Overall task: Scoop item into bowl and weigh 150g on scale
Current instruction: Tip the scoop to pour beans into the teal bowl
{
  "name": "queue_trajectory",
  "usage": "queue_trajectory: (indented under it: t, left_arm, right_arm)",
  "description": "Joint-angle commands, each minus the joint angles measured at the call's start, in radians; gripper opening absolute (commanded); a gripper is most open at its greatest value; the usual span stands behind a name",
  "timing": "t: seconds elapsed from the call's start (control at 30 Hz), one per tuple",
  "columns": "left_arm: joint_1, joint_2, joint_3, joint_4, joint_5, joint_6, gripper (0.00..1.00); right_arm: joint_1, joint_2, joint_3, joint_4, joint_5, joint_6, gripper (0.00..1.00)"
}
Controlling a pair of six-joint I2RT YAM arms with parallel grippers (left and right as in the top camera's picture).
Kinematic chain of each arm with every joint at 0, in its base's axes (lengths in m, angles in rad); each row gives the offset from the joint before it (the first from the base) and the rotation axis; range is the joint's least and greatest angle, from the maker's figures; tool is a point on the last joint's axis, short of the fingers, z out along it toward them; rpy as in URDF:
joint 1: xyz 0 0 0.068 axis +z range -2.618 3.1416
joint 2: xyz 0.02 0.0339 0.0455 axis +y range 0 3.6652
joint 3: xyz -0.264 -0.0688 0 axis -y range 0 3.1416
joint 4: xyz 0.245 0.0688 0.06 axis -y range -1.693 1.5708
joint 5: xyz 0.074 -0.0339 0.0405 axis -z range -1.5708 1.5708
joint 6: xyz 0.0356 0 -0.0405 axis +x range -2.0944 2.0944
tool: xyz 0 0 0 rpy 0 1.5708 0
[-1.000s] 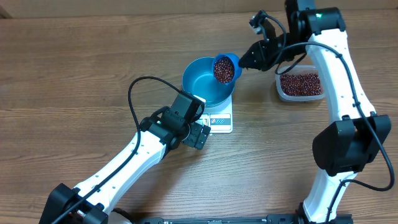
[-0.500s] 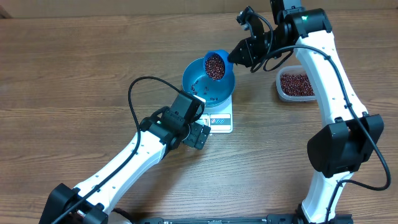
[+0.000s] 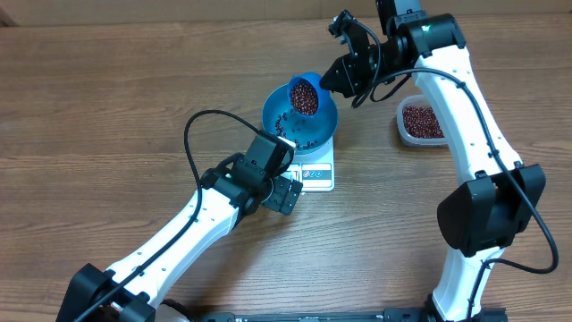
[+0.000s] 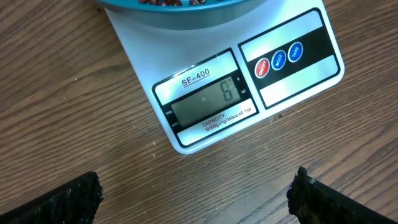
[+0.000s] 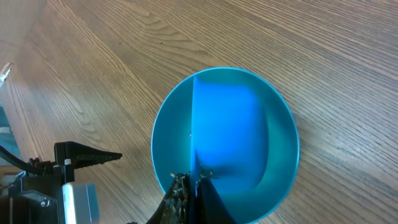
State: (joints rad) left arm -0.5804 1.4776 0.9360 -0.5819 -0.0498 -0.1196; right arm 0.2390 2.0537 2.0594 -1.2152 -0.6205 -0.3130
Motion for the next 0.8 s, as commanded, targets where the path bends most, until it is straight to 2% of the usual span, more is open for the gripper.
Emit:
queue_trajectory:
  t: [0.0, 0.77]
  left_arm:
    - [0.004, -0.001, -0.002, 0.003, -0.013, 0.019, 0.99]
    - [0.004, -0.001, -0.002, 0.004, -0.013, 0.019, 0.99]
  right_arm:
    - [0.003, -0.006, 0.03, 0.016, -0.008, -0.009, 0.04]
    - [0.003, -0.021, 0.031, 0.061, 0.043, -0.009, 0.04]
